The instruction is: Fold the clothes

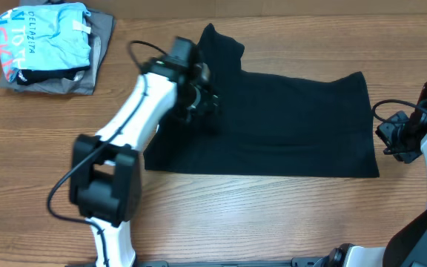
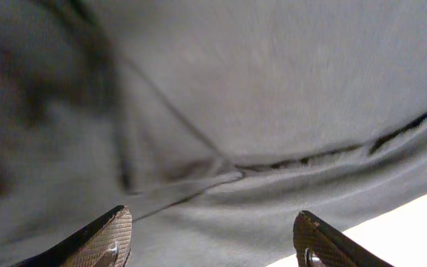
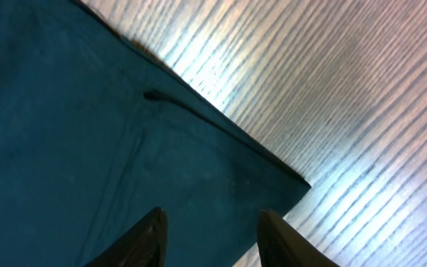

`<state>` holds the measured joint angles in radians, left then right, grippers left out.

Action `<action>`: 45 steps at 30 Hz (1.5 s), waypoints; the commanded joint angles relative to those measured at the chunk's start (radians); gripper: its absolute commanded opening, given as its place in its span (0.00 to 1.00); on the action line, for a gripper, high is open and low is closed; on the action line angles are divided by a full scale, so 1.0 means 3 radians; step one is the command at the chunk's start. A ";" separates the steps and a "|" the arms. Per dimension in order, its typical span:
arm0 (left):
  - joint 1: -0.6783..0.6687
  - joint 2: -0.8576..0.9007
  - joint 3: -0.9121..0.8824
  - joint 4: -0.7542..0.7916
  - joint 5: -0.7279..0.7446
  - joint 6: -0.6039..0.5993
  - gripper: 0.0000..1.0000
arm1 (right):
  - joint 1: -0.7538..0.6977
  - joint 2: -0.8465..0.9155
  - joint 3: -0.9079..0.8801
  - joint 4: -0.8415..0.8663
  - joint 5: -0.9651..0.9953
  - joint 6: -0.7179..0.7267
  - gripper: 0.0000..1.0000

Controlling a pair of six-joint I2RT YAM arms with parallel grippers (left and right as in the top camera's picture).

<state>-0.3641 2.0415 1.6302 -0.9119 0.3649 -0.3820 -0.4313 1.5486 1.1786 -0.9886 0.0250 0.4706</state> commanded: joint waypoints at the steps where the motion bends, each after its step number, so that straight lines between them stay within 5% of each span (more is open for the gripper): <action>1: -0.0098 0.0276 -0.0023 -0.0036 -0.0018 0.0008 0.73 | -0.0004 -0.0011 0.0043 -0.0058 -0.0013 -0.0003 0.43; 35: -0.0034 0.0498 0.0027 0.0192 -0.0364 0.0086 0.65 | -0.0004 -0.0011 0.0041 -0.0118 -0.0003 -0.0027 0.43; 45: -0.0034 0.0498 0.0027 0.0392 -0.0090 0.0151 0.33 | -0.0004 -0.0011 0.0041 -0.0120 -0.0003 -0.0027 0.43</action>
<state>-0.3725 2.1761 1.6238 -0.8032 0.2893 -0.3561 -0.4313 1.5486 1.1786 -1.0252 0.0257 0.4690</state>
